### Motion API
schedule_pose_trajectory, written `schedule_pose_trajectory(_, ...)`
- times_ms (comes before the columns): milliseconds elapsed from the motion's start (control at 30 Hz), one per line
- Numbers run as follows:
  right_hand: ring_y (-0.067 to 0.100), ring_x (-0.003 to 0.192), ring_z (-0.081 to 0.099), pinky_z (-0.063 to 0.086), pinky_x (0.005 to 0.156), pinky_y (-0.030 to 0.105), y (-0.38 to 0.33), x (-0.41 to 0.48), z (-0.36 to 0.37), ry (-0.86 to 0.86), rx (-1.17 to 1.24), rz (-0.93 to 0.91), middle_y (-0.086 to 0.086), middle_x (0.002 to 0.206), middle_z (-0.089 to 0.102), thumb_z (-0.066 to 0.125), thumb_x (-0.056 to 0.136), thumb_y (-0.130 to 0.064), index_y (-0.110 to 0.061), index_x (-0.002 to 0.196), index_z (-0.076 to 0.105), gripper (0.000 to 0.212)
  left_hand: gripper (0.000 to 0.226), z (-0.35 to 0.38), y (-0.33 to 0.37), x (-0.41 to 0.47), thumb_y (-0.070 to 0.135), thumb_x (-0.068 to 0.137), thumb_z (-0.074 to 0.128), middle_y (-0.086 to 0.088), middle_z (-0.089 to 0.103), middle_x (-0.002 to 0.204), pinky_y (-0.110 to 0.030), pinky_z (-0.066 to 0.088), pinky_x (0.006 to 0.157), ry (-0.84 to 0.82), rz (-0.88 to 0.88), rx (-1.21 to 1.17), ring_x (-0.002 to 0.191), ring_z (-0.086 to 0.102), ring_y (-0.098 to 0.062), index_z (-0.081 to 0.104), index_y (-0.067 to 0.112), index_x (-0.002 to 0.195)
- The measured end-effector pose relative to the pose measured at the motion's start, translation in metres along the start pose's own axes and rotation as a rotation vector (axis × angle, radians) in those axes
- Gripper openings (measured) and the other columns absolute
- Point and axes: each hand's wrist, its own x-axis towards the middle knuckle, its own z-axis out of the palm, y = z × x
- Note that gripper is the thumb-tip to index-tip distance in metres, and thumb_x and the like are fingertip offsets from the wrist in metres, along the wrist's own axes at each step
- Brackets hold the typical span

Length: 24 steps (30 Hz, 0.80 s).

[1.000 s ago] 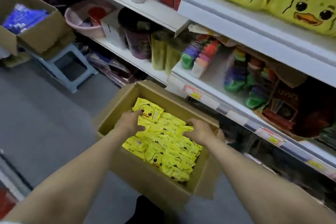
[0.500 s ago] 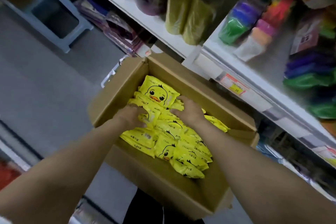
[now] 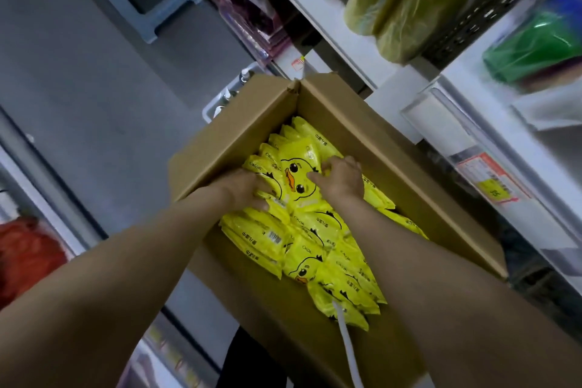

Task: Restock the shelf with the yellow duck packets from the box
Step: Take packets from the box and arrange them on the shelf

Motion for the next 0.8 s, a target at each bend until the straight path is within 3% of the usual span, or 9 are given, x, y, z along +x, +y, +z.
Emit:
schedule_pose_trajectory(67,0.028,0.120,0.051,0.046,0.093,0.033,0.004,0.003,0.006,-0.025,0.103,0.066,0.009,0.125,0.052,0.073,0.085,-0.044,-0.024,0.089,0.064,0.022,0.049,-0.004,0.000,0.002,0.046,0.087,0.067,-0.005,0.062,0.130,-0.030,0.040,0.102,-0.030,0.007,-0.015,0.124,0.053,-0.025,0.061,0.027,0.131)
schedule_pose_trajectory(133,0.030,0.115,0.056,0.044,0.085,0.031,0.008,0.006,0.010,-0.014,0.164,0.114,0.010,0.126,0.056,0.069,0.090,-0.039,-0.019,0.096,0.061,0.022,0.041,-0.007,0.001,0.004,0.049,0.089,0.064,-0.007,0.068,0.112,-0.030,0.046,0.094,-0.038,0.029,-0.026,0.112,0.060,-0.025,0.068,0.021,0.118)
schedule_pose_trajectory(200,0.031,0.113,0.057,0.044,0.080,0.032,0.009,0.008,0.010,0.017,0.166,0.128,0.010,0.126,0.057,0.071,0.087,-0.043,-0.015,0.110,0.057,0.038,0.035,-0.007,0.003,0.008,0.051,0.090,0.060,-0.004,0.066,0.090,-0.028,0.047,0.081,-0.034,0.044,-0.019,0.097,0.062,-0.025,0.070,0.020,0.102)
schedule_pose_trajectory(300,0.029,0.116,0.054,0.046,0.085,0.034,0.007,0.010,0.011,-0.010,0.112,0.114,0.008,0.126,0.053,0.076,0.076,-0.058,-0.018,0.116,0.057,0.060,0.031,-0.006,0.006,0.015,0.052,0.092,0.057,0.003,0.055,0.075,-0.026,0.038,0.072,-0.013,0.061,0.010,0.092,0.060,-0.024,0.070,0.024,0.093)
schedule_pose_trajectory(367,0.030,0.116,0.055,0.046,0.084,0.035,0.005,0.010,0.020,-0.090,0.075,0.088,0.009,0.125,0.055,0.076,0.073,-0.061,-0.017,0.118,0.058,0.065,0.027,-0.007,0.008,0.019,0.053,0.090,0.060,0.005,0.061,0.085,-0.025,0.036,0.075,-0.038,0.077,0.044,0.102,0.059,-0.024,0.068,0.029,0.099)
schedule_pose_trajectory(433,0.031,0.115,0.056,0.047,0.082,0.036,0.006,0.008,0.031,-0.128,0.095,0.079,0.010,0.123,0.058,0.079,0.074,-0.056,-0.014,0.120,0.057,0.067,0.047,-0.009,0.009,0.019,0.053,0.082,0.069,0.002,0.063,0.120,-0.025,0.037,0.083,-0.098,0.096,0.125,0.119,0.054,-0.023,0.060,0.034,0.125)
schedule_pose_trajectory(500,0.032,0.111,0.057,0.045,0.078,0.035,0.010,0.004,0.038,-0.117,0.149,0.083,0.010,0.118,0.061,0.077,0.079,-0.050,-0.011,0.117,0.057,0.058,0.063,-0.008,0.009,0.017,0.043,0.080,0.074,0.000,0.055,0.134,-0.025,0.037,0.088,-0.124,0.104,0.232,0.125,0.049,-0.024,0.049,0.037,0.138)
schedule_pose_trajectory(633,0.032,0.106,0.059,0.045,0.078,0.035,0.017,-0.012,0.034,-0.069,0.279,0.120,0.011,0.111,0.062,0.072,0.087,-0.043,-0.007,0.116,0.052,0.051,0.052,-0.008,0.007,0.013,0.021,0.086,0.071,-0.007,0.060,0.129,-0.030,0.048,0.093,-0.081,0.075,0.141,0.114,0.057,-0.025,0.056,0.030,0.135)
schedule_pose_trajectory(800,0.026,0.102,0.063,0.046,0.075,0.031,0.034,-0.037,0.004,-0.088,0.333,0.195,0.004,0.104,0.067,0.082,0.073,-0.051,-0.008,0.110,0.065,0.059,0.052,-0.030,0.018,-0.009,0.033,0.091,0.066,-0.009,0.061,0.130,-0.030,0.043,0.093,-0.050,0.152,0.168,0.120,0.055,-0.026,0.053,0.016,0.138)
